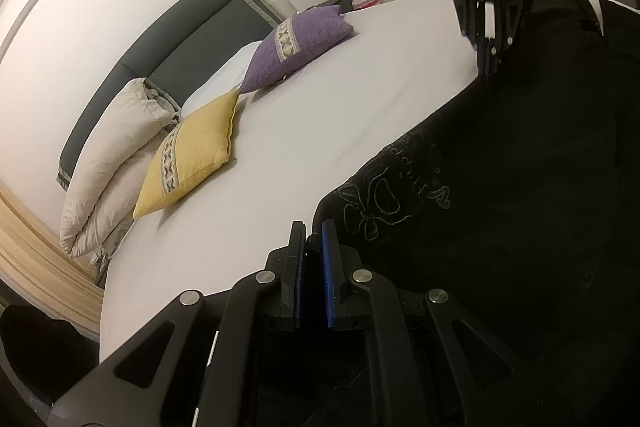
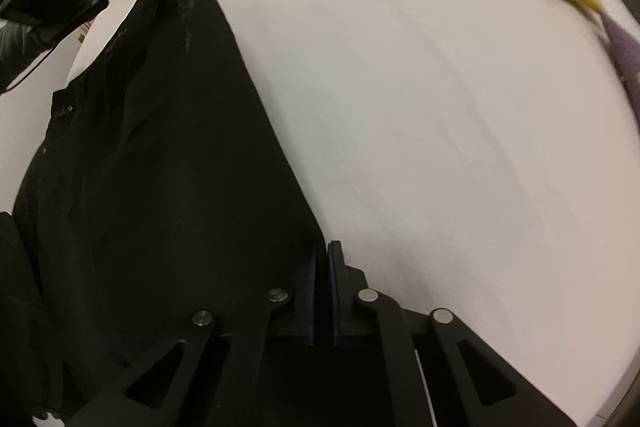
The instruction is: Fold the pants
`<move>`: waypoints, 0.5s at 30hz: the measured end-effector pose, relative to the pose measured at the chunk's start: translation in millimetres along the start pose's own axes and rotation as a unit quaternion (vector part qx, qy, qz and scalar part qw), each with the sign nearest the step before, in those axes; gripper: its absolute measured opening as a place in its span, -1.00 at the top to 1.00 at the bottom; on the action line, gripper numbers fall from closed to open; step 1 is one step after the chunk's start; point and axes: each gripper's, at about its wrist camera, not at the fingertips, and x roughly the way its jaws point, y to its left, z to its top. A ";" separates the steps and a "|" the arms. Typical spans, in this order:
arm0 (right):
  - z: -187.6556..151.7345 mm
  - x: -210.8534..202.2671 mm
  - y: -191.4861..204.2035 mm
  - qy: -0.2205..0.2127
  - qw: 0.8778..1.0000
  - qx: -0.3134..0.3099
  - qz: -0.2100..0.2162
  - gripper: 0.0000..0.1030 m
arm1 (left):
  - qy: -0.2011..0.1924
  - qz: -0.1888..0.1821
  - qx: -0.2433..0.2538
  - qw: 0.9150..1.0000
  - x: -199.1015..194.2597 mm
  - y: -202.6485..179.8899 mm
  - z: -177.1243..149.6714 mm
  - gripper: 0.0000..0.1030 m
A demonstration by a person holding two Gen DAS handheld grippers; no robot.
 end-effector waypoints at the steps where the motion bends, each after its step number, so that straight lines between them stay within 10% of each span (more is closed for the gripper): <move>1: 0.0 -6.0 1.0 -0.006 1.000 0.000 -0.013 0.91 | 0.000 0.001 -0.002 1.000 -0.9 0.8 -1.0 0.87; 15: -3.7 -65.7 48.1 -0.064 0.980 0.001 -0.187 0.95 | 0.000 0.035 -0.032 0.999 -22.3 13.4 16.3 0.87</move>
